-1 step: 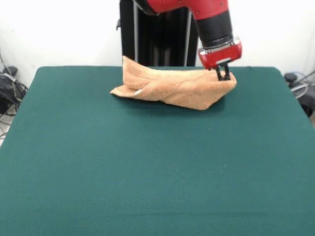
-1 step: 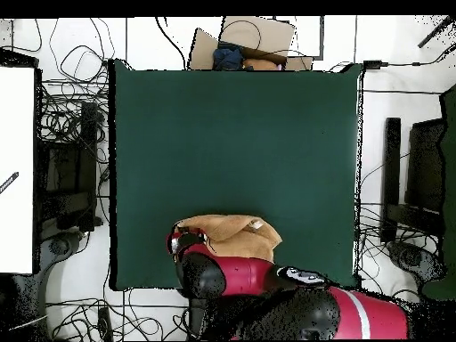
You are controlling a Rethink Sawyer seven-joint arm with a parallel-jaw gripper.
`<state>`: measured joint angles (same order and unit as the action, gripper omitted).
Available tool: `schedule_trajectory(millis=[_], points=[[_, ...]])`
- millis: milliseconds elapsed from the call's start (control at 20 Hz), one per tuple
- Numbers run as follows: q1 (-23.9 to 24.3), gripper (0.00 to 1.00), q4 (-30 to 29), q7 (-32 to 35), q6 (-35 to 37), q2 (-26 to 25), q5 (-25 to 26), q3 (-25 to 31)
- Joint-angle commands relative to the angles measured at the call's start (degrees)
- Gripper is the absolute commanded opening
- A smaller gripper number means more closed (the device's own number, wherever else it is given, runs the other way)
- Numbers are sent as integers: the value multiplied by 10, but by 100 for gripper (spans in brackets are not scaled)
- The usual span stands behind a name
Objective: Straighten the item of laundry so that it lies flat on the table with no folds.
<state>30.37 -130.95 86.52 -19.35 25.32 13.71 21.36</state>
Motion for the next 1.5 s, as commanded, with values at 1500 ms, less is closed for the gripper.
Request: schedule_trajectory(millis=[1500], points=[[-25, 0, -19, 160, 5, -105, -69, 44]])
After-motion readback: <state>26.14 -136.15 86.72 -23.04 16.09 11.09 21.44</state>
